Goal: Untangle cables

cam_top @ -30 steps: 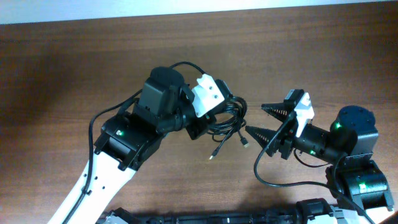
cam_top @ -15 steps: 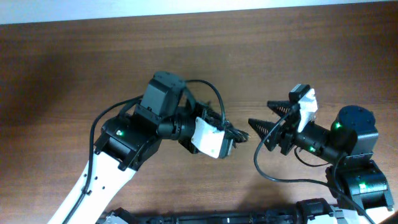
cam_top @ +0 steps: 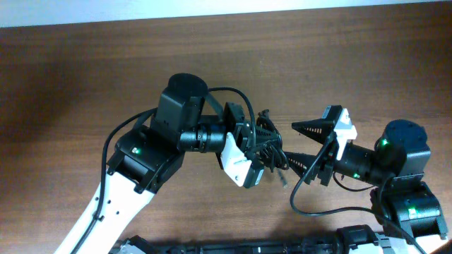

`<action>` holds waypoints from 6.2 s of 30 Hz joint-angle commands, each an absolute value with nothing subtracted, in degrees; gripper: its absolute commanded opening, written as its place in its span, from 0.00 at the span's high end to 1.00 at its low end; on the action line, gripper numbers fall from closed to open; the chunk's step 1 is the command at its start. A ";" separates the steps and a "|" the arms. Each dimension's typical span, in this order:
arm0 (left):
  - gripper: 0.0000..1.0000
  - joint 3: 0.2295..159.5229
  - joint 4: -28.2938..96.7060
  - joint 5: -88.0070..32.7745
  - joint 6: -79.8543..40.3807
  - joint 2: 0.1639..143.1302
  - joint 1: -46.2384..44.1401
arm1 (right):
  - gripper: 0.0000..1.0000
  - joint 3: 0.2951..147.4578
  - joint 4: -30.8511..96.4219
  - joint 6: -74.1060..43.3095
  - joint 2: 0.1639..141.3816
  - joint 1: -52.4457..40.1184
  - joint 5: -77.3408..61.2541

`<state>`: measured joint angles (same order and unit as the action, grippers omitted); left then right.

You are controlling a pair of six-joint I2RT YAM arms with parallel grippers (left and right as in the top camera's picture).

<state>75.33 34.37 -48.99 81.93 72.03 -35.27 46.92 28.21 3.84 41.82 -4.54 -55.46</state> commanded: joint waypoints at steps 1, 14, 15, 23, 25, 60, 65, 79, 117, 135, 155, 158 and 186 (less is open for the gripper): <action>1.00 76.60 32.99 -55.48 82.63 72.05 -35.14 | 0.23 47.81 28.25 5.34 44.64 -4.43 -57.49; 1.00 76.60 33.06 -57.71 82.61 71.99 -35.09 | 0.96 47.81 29.87 0.30 51.75 -4.40 -41.65; 1.00 76.60 33.08 -57.67 82.61 71.99 -35.09 | 0.96 47.81 30.30 -0.47 51.75 -4.40 -39.70; 1.00 76.60 38.70 -52.93 82.56 71.92 -35.07 | 0.96 47.83 31.31 -8.12 51.27 -4.40 -28.64; 1.00 76.60 42.78 -51.18 82.56 71.92 -35.07 | 0.96 47.83 31.29 -10.44 50.11 -4.36 -26.37; 1.00 76.60 79.66 -25.80 79.68 71.94 -35.07 | 0.96 47.92 16.78 -21.39 36.29 -4.36 -21.15; 1.00 76.60 80.29 -20.32 76.03 71.94 -35.07 | 0.96 47.92 14.87 -16.62 36.29 -4.36 -20.71; 0.01 76.60 79.05 -3.33 75.02 71.94 -35.07 | 0.96 47.92 14.70 -10.72 36.29 -4.36 -16.86; 0.01 76.60 53.39 -50.83 75.02 87.81 -38.37 | 0.96 47.92 20.34 -28.18 36.29 -4.43 -31.09; 0.91 76.60 57.69 -50.61 75.02 88.82 -38.59 | 0.96 47.92 20.78 -28.16 36.32 -4.43 -31.31; 1.00 76.62 58.81 -61.95 79.85 78.06 -38.57 | 0.96 47.90 31.57 -23.97 36.36 -4.43 -13.15; 1.00 76.62 58.81 -61.93 79.85 74.06 -38.57 | 0.96 47.90 33.34 -23.99 36.42 -4.43 -9.63; 1.00 76.62 60.75 -57.41 79.20 56.86 -24.91 | 0.96 47.90 40.23 -22.76 37.50 -4.40 3.99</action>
<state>76.69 60.84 -54.96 78.50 60.07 -27.94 46.94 39.53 -23.94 37.08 -4.67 -3.38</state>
